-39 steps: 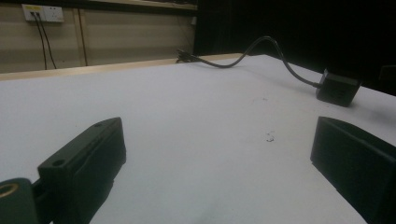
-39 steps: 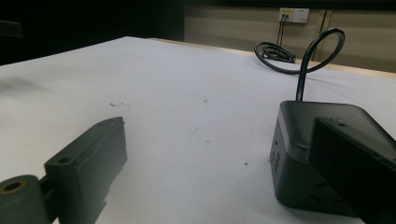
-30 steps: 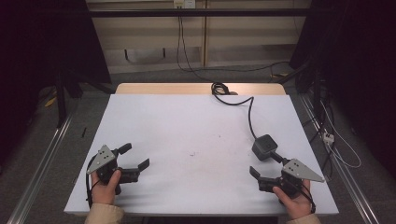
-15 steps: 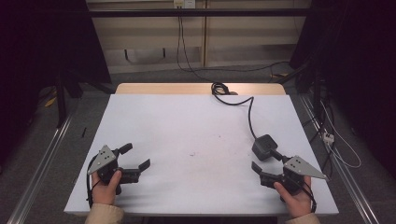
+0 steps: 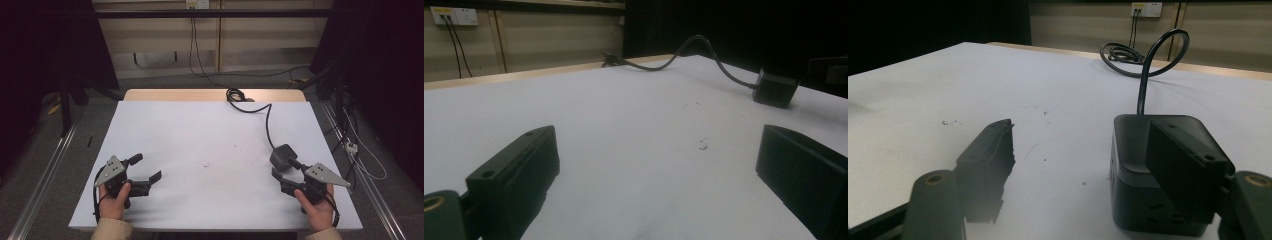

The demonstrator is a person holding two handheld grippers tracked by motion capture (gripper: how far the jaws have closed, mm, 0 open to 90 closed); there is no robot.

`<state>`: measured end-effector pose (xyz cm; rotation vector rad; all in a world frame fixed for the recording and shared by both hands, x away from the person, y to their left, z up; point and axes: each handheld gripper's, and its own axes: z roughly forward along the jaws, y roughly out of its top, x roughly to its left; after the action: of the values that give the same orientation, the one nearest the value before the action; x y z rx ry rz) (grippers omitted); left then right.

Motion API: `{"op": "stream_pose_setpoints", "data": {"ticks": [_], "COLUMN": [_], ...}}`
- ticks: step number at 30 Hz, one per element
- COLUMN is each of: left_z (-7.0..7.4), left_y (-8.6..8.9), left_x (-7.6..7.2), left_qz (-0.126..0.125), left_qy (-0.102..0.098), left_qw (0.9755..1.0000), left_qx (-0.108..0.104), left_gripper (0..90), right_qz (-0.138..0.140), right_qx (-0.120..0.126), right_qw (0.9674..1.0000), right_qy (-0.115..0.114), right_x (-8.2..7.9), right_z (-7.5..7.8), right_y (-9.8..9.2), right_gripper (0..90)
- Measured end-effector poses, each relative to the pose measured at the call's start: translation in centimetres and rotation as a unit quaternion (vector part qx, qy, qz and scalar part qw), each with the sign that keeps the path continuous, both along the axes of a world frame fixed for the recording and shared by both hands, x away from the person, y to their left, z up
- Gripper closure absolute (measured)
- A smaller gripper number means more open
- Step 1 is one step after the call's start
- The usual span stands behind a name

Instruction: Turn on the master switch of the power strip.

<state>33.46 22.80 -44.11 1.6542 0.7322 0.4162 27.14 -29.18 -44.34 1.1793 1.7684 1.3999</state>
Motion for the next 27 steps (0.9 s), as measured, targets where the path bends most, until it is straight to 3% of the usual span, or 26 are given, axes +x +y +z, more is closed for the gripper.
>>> {"op": "stream_pose_setpoints", "data": {"ticks": [14,21,27], "left_z": [0.0,0.0,0.0], "left_y": [0.0,-0.1,-0.1], "left_x": [0.0,0.0,0.0], "left_qz": [-0.001,-0.002,-0.002], "left_qy": [-0.002,-0.003,-0.002], "left_qw": [1.0000,1.0000,1.0000], "left_qx": [0.007,0.005,0.005], "left_gripper": [3.3,3.3,3.3], "right_qz": [-0.009,-0.002,0.001], "right_qx": [-0.001,-0.007,-0.011], "right_qw": [1.0000,1.0000,0.9999], "right_qy": [-0.002,-0.005,-0.003], "right_x": [0.5,0.7,0.8], "right_z": [0.4,0.6,0.7], "right_y": [-0.9,-1.3,-1.3], "right_gripper": [44.6,56.3,60.4]}}
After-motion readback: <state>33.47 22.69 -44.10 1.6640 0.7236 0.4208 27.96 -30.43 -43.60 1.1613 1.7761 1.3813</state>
